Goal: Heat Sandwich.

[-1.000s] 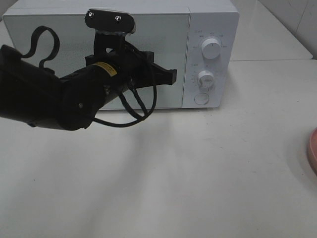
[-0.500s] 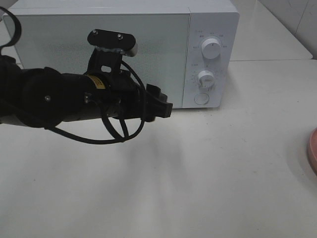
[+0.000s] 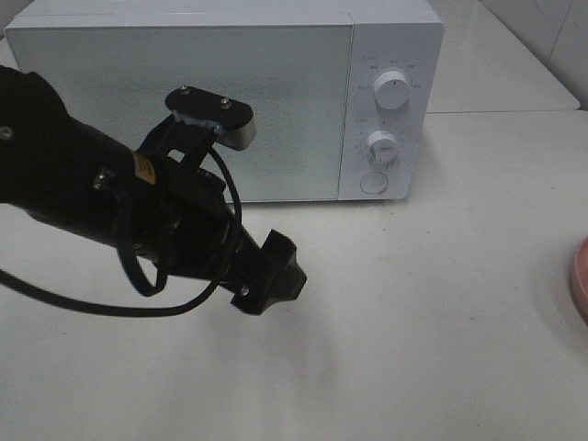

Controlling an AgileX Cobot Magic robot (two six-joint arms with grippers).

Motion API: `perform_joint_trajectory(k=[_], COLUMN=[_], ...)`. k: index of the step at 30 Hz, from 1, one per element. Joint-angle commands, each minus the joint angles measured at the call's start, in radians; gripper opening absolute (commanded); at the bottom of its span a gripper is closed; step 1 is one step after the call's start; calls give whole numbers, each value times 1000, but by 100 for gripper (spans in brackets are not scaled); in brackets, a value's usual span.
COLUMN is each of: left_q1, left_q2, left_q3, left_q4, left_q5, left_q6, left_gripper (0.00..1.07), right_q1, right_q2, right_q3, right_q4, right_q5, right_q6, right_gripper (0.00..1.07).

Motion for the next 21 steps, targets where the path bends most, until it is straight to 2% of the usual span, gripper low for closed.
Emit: perform_joint_trajectory(k=[1, 2, 4, 6, 7, 9, 12, 14, 17, 19, 20, 21], left_q1=[41, 88, 109, 163, 219, 239, 337, 364, 480, 506, 572, 597], left_q2=[-32, -44, -48, -62, -79, -89, -131, -140, -193, -204, -233, -244], left_q3=[4, 3, 3, 3, 3, 3, 3, 3, 3, 3, 3, 3], left_q4=[12, 12, 12, 13, 17, 23, 60, 71, 108, 113, 118, 118], left_q5=[139, 215, 245, 319, 386, 411, 519, 545, 635, 652, 694, 715], left_q6=[-17, -25, -27, -26, -23, -23, -23, -23, -24, -24, -24, -24], left_gripper=[100, 100, 100, 100, 100, 100, 100, 100, 100, 100, 100, 100], right_q1=[-6, -6, -6, -6, -6, -6, -6, -6, -6, -6, -6, -6], right_q2=[-28, -28, -28, -28, -28, -28, -28, -28, -28, -28, -28, -28], right_q3=[0, 0, 0, 0, 0, 0, 0, 0, 0, 0, 0, 0], right_q4=[-1, -1, -1, -1, -1, -1, -1, -1, -1, -1, -1, -1], right_q5=[-7, -7, -7, -7, -7, -7, -7, -7, -7, -7, -7, -7], right_q6=[-10, -10, -10, -10, -10, -10, -10, -10, -10, -10, -10, -10], right_gripper=[76, 76, 76, 76, 76, 76, 76, 76, 76, 76, 76, 76])
